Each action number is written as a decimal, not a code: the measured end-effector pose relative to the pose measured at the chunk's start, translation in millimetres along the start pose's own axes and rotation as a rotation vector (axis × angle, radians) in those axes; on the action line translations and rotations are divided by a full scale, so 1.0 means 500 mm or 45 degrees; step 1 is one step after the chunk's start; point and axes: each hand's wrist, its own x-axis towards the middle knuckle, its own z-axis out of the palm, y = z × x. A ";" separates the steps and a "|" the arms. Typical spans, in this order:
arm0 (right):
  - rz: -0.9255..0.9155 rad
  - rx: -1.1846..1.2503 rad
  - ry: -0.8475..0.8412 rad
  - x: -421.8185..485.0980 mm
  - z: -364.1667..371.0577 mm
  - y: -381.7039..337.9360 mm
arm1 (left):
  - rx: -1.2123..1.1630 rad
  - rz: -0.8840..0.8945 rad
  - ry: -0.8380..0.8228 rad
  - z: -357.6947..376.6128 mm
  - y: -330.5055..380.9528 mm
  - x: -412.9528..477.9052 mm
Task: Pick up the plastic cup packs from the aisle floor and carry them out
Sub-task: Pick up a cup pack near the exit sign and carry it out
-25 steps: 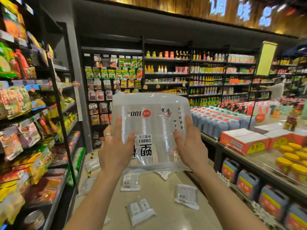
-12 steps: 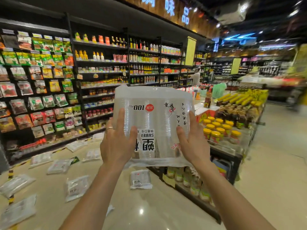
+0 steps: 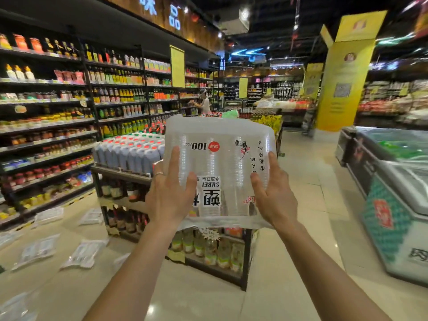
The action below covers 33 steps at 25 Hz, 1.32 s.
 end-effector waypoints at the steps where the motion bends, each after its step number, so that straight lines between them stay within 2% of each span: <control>1: -0.006 -0.004 0.036 0.020 -0.030 0.055 | -0.040 0.023 -0.018 0.047 0.051 0.002; 5: 0.030 -0.021 0.058 0.069 -0.091 0.157 | -0.092 0.110 -0.011 0.143 0.146 0.013; 9: 0.109 -0.122 0.171 0.186 -0.263 0.395 | -0.191 0.201 -0.101 0.332 0.420 0.005; 13: 0.126 -0.225 0.253 0.230 -0.389 0.542 | -0.286 0.195 -0.157 0.461 0.591 -0.020; 20: 0.292 -0.376 0.411 0.281 -0.587 0.758 | -0.498 0.383 -0.297 0.655 0.866 -0.053; 28: 0.498 -0.589 0.559 0.358 -0.733 0.981 | -0.648 0.544 -0.451 0.888 1.133 -0.070; 33: 0.608 -0.720 0.617 0.470 -0.782 1.117 | -0.761 0.609 -0.587 1.068 1.286 -0.026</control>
